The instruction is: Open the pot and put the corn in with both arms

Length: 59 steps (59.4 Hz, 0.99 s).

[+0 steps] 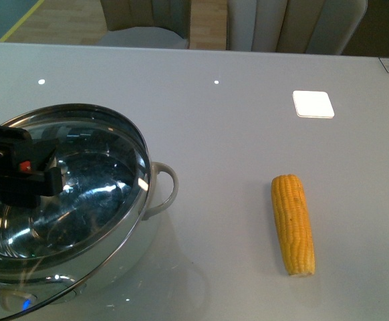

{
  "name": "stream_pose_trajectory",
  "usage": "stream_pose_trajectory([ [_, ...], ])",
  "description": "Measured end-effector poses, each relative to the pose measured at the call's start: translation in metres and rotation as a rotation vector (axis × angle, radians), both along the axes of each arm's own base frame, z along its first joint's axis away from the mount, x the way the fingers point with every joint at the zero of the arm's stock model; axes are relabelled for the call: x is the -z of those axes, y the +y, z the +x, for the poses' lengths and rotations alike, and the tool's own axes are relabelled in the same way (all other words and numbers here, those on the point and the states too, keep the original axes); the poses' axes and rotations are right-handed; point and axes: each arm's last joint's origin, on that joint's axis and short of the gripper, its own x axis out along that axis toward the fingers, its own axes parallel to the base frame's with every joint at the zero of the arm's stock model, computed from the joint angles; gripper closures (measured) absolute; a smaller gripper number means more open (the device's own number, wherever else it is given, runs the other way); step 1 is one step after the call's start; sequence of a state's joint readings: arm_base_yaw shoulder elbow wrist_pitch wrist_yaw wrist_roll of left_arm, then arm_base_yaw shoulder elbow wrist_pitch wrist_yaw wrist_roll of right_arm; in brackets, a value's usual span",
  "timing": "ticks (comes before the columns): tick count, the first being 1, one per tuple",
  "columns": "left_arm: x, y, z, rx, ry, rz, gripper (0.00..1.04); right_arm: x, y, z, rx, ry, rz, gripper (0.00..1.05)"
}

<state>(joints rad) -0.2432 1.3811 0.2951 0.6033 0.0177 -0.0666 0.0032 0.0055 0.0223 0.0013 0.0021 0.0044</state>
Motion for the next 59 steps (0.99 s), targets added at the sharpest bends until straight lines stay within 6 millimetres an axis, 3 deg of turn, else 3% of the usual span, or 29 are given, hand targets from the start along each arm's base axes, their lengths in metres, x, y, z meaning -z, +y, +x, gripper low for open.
stream_pose_trajectory([
  [12,-0.044,0.03,0.01,-0.056,-0.12,-0.032,0.63,0.0,0.0,0.0,0.0,0.0,0.0,0.09],
  [16,-0.061,0.051,0.018,-0.093,-0.18,-0.021,0.63,0.0,0.0,0.0,0.0,0.0,0.0,0.09],
  [20,-0.064,0.077,0.022,-0.139,-0.209,0.008,0.63,0.0,0.0,0.0,0.0,0.0,0.0,0.09],
  [35,-0.02,0.188,0.015,-0.432,-0.201,0.097,0.63,0.0,0.0,0.0,0.0,0.0,0.0,0.09],
  [42,0.009,0.223,0.002,-0.549,-0.162,0.116,0.63,0.0,0.0,0.0,0.0,0.0,0.0,0.09],
  [49,0.035,0.239,-0.005,-0.601,-0.12,0.118,0.63,0.0,0.0,0.0,0.0,0.0,0.0,0.09],
  [59,0.069,0.244,-0.007,-0.581,-0.106,0.125,0.63,0.0,0.0,0.0,0.0,0.0,0.0,0.09],
])
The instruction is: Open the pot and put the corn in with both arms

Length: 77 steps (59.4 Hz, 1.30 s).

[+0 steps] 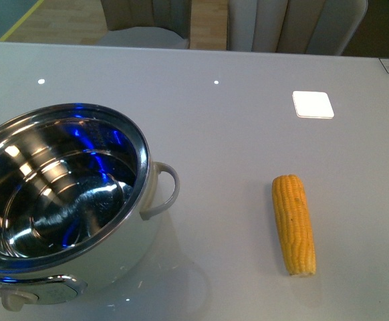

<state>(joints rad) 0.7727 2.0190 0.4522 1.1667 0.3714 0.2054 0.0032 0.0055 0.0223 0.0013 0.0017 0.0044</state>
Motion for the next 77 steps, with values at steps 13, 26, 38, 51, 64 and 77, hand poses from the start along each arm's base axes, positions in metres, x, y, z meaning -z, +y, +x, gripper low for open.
stream_pose_trajectory([
  [13,0.036,0.005,0.011,-0.004,0.023,-0.008,0.63,0.0,0.0,0.0,0.0,0.0,0.0,0.09],
  [26,0.057,0.009,0.03,0.005,0.026,-0.013,0.63,0.0,0.0,0.0,0.0,0.0,0.0,0.09],
  [38,0.071,0.011,0.053,0.056,0.005,0.001,0.63,0.0,0.0,0.0,0.0,0.0,0.0,0.09],
  [51,0.094,0.011,0.063,0.082,0.009,0.008,0.63,0.0,0.0,0.0,0.0,0.0,0.0,0.09],
  [64,0.116,0.009,0.061,0.095,0.038,0.008,0.63,0.0,0.0,0.0,0.0,0.0,0.0,0.09],
  [77,0.121,0.008,0.06,0.093,0.031,-0.01,0.63,0.0,0.0,0.0,0.0,0.0,0.0,0.09],
])
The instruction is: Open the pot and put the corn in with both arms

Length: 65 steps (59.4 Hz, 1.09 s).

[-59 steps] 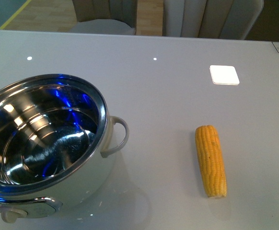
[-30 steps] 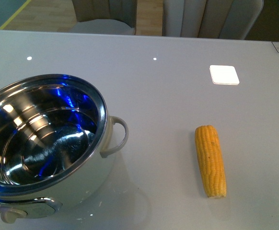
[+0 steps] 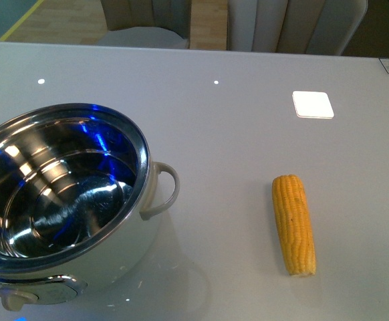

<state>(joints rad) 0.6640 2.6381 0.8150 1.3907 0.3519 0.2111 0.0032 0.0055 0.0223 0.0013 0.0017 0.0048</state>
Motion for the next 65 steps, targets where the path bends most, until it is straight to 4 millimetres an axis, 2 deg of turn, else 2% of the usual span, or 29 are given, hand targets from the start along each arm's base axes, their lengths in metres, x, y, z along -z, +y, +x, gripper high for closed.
stream_pose_trajectory([
  [5,0.0,0.0,0.0,-0.003,-0.002,-0.006,0.59,0.0,0.0,0.0,0.0,0.0,0.0,0.09],
  [12,0.0,0.0,0.0,-0.005,0.0,0.0,0.39,0.0,0.0,0.0,0.0,0.0,0.0,0.09],
  [26,-0.001,-0.001,-0.006,-0.015,0.012,-0.006,0.04,0.0,0.0,0.0,0.0,0.0,0.0,0.09],
  [30,-0.006,-0.002,-0.012,-0.022,0.015,-0.014,0.08,0.0,0.0,0.0,0.0,0.0,0.0,0.09],
  [35,-0.024,-0.003,-0.023,-0.031,0.01,-0.026,0.07,0.0,0.0,0.0,0.0,0.0,0.0,0.09],
  [40,-0.062,0.001,-0.032,-0.048,-0.032,-0.017,0.07,0.0,0.0,0.0,0.0,0.0,0.0,0.09],
  [49,-0.11,-0.001,-0.042,-0.04,-0.078,-0.021,0.07,0.0,0.0,0.0,0.0,0.0,0.0,0.09],
  [56,-0.154,-0.011,-0.053,-0.032,-0.123,-0.043,0.07,0.0,0.0,0.0,0.0,0.0,0.0,0.09],
  [65,-0.197,-0.033,-0.072,-0.017,-0.167,-0.077,0.07,0.0,0.0,0.0,0.0,0.0,0.0,0.09],
])
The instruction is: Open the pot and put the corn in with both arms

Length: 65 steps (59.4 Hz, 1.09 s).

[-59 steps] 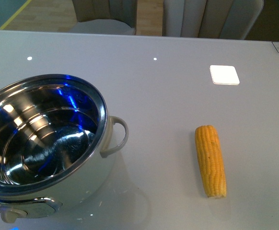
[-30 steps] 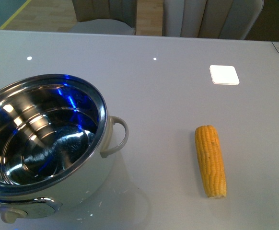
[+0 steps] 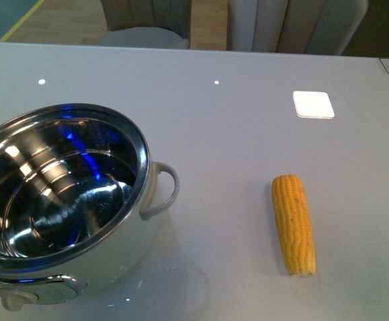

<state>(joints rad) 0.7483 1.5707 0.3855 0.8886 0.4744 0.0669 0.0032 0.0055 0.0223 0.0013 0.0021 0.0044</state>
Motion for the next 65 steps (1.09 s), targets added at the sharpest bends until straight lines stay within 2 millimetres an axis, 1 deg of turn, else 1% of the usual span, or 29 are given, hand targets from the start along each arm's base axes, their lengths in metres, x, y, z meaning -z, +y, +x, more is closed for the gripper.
stream_pose_trajectory([
  [3,-0.012,-0.009,-0.007,0.002,-0.021,-0.003,0.07,0.0,0.0,0.0,0.0,0.0,0.0,0.09],
  [11,-0.029,-0.034,-0.027,-0.001,-0.037,-0.053,0.07,0.0,0.0,0.0,0.0,0.0,0.0,0.09],
  [12,-0.032,-0.039,-0.031,-0.004,-0.039,-0.068,0.07,0.0,0.0,0.0,0.0,0.0,0.0,0.09],
  [18,-0.037,-0.056,-0.047,-0.007,-0.031,-0.109,0.07,0.0,0.0,0.0,0.0,0.0,0.0,0.09],
  [22,-0.04,-0.072,-0.06,0.006,-0.02,-0.124,0.07,0.0,0.0,0.0,0.0,0.0,0.0,0.09],
  [30,-0.045,-0.089,-0.074,0.026,-0.003,-0.134,0.07,0.0,0.0,0.0,0.0,0.0,0.0,0.09],
  [36,-0.046,-0.094,-0.079,0.033,0.014,-0.146,0.07,0.0,0.0,0.0,0.0,0.0,0.0,0.09],
  [46,-0.043,-0.1,-0.081,0.043,0.052,-0.164,0.07,0.0,0.0,0.0,0.0,0.0,0.0,0.09],
  [65,-0.048,-0.129,-0.082,0.126,0.048,-0.135,0.07,0.0,0.0,0.0,0.0,0.0,0.0,0.09],
])
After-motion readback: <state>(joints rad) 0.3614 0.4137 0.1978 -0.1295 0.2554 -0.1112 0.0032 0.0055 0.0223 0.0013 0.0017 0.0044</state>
